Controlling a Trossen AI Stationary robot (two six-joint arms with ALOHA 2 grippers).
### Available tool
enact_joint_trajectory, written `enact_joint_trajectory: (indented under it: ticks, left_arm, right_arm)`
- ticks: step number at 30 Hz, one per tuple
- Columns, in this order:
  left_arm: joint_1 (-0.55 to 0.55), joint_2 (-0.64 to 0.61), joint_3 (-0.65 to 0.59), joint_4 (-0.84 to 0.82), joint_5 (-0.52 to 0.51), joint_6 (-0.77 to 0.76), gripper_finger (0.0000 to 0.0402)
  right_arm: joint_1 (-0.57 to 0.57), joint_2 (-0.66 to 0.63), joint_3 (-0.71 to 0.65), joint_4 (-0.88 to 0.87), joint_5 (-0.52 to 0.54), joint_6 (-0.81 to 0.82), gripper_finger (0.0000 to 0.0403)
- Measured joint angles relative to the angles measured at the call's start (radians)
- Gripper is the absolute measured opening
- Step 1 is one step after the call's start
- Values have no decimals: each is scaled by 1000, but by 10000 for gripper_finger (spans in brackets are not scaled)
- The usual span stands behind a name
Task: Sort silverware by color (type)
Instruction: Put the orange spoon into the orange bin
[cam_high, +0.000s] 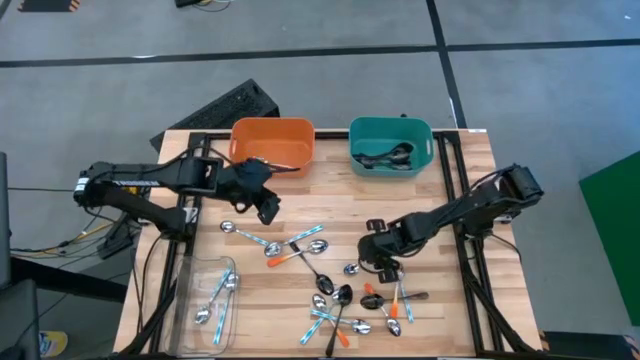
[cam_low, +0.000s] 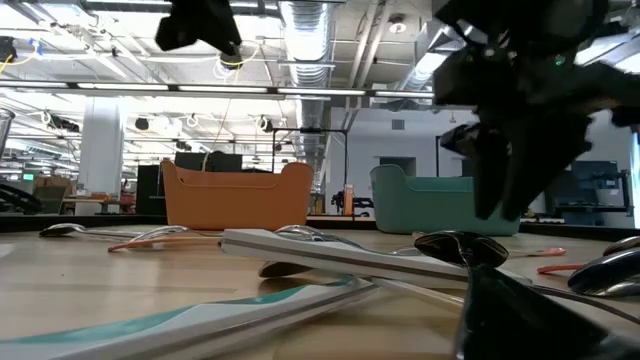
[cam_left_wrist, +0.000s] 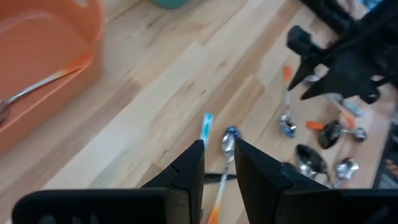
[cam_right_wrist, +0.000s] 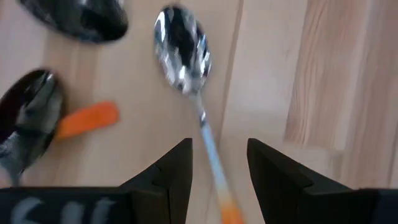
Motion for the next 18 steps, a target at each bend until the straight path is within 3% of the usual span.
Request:
enact_joint_trajectory:
  ticks: [13, 18]
  left_arm:
    - [-27, -21, 0, -56, -88, -41, 75]
    - [4, -22, 0, -66, -99, 11, 75]
  right_arm:
    - [-12, 153, 6, 41, -45, -178, 171]
    - [-36, 153, 4, 45, -53, -178, 130]
